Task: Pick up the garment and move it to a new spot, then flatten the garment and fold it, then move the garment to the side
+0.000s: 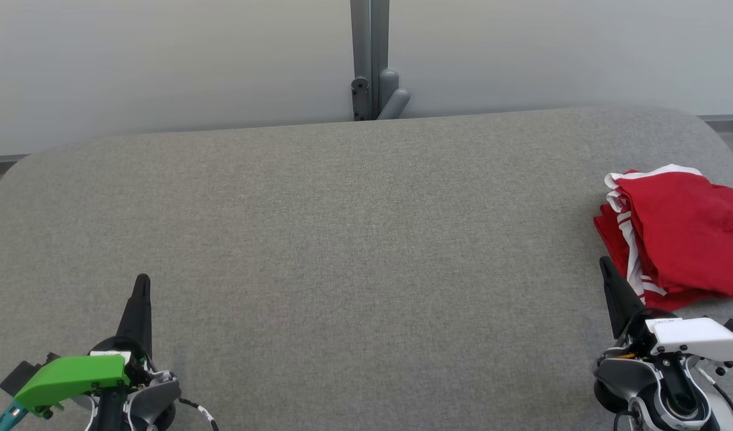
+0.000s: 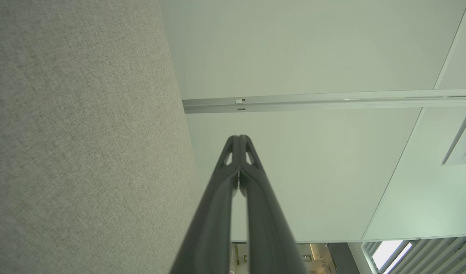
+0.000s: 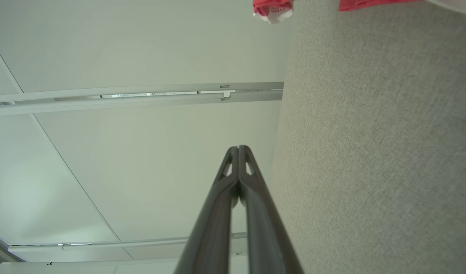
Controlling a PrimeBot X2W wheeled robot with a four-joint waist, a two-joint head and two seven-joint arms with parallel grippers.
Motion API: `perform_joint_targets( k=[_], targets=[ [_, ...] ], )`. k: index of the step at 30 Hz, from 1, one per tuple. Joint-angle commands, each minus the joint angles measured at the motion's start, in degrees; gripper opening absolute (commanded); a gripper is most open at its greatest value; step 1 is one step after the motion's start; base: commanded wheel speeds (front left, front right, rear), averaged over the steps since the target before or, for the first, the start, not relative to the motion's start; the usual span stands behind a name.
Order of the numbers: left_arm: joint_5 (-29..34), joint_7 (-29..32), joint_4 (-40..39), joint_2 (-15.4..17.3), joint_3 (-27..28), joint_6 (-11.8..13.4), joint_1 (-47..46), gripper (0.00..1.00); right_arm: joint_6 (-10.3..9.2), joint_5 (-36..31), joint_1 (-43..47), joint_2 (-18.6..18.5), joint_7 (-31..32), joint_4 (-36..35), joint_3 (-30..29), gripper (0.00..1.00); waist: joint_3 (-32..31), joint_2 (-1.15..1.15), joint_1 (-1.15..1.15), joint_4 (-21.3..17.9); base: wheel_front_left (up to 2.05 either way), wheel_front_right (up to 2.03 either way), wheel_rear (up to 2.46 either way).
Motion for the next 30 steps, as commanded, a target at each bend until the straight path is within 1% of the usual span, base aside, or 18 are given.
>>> perform_joint_targets(
  k=[1,30],
  targets=[
    [0.20,0.37,-0.24,0.12,0.31,-0.26,-0.82,0.00,0.02,0.33,-0.68,-0.28,0.36,0.10,0.04,0.00,0.00,0.00,0.00,0.00,0.00,0.00,0.00],
    [0.42,0.45,-0.24,0.00,0.47,-0.26,-0.84,0.00,0.02,0.34,-0.68,-0.28,0.35,0.10,0.04,0.00,0.00,0.00,0.00,0.00,0.00,0.00,0.00]
  ],
)
